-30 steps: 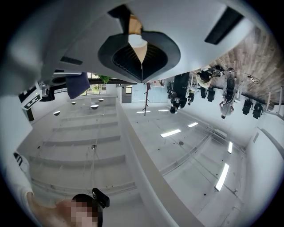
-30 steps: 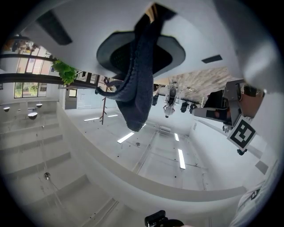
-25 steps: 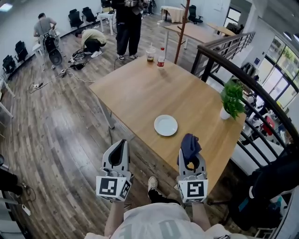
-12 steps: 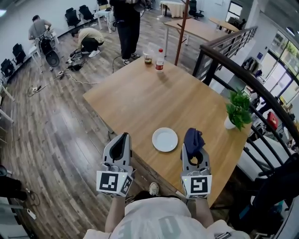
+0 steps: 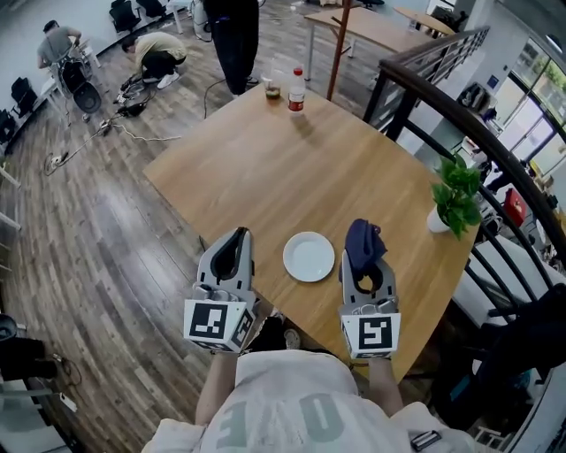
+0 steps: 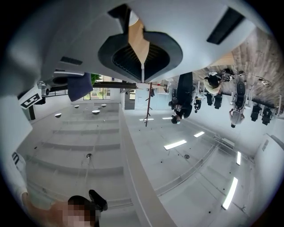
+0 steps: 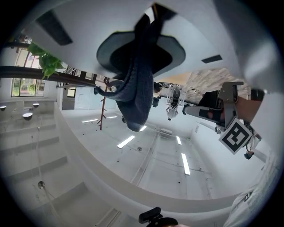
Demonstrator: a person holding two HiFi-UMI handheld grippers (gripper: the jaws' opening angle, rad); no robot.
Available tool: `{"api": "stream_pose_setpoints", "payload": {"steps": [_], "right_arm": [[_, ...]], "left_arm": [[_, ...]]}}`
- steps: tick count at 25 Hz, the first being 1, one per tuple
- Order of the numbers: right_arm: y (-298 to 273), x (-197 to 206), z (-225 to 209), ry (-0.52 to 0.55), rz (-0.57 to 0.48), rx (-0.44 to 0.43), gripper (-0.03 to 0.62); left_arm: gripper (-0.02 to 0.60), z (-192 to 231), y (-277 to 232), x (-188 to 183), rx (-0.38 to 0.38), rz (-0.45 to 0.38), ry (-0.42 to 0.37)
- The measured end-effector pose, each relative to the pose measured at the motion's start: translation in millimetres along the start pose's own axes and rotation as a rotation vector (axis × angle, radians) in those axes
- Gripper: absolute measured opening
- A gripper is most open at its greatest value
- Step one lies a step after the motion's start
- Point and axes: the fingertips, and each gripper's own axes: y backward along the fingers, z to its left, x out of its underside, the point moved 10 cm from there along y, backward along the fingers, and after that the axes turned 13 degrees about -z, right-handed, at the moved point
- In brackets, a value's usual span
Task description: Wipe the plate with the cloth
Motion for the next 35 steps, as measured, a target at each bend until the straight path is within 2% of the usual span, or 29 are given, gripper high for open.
{"api": "stream_pose_setpoints", "payload": {"steps": [4,6,8,9,11,13,15,17,20,22,27,32,35], "right_arm": [[-13.9,-3.9,-3.8,0.022,0.012,0.013,0.057],[-21.0,-3.8,-3.9,0.022,0.015,0.028,0.057],[-26.1,-1.1,-4.0,0.006,0.025,0.045,0.057],[-29.3,0.8,-4.4,-0.002,0.031,0.053,0.057],[-34.6,5.7,-7.3,0.004,0.052,0.053,0.057],[-36.2,14.1,-12.4,0.015,0.085,0.040,0.057],[-38.2,21.5,-16.4,0.014,0.112,0.028,0.057],[-40.0,27.2,-19.0,0.018,0.129,0.014,0.057],[-39.6,35.4,-22.2,0.021,0.158,0.000,0.057],[-39.5,40.9,-25.1,0.011,0.169,0.001,0.057],[-35.6,58.4,-33.7,-0.007,0.200,-0.010,0.057],[-32.1,67.6,-34.9,-0.029,0.220,-0.022,0.057],[-34.5,70.2,-35.3,-0.052,0.219,-0.026,0.057]], "left_arm": [[0.011,8.7,-20.8,9.9,0.022,0.059,0.037],[0.018,15.8,-29.6,22.2,0.018,0.108,0.084],[0.123,21.6,-37.9,40.2,0.035,0.183,0.172],[0.154,23.9,-42.1,50.8,0.046,0.227,0.214],[0.200,24.5,-48.0,73.8,0.060,0.320,0.267],[0.213,21.3,-50.1,100.4,0.076,0.423,0.319],[0.213,19.0,-49.8,131.7,0.087,0.529,0.438],[0.213,16.4,-45.9,163.7,0.081,0.633,0.597],[0.213,11.3,-34.8,199.5,0.026,0.740,0.777],[0.213,10.2,-29.7,214.4,-0.016,0.772,0.845],[0.213,9.0,-18.5,242.8,-0.065,0.878,0.901],[0.212,6.9,-7.7,254.7,-0.131,0.882,0.989],[0.212,5.0,-6.7,257.7,-0.136,0.877,1.045]]}}
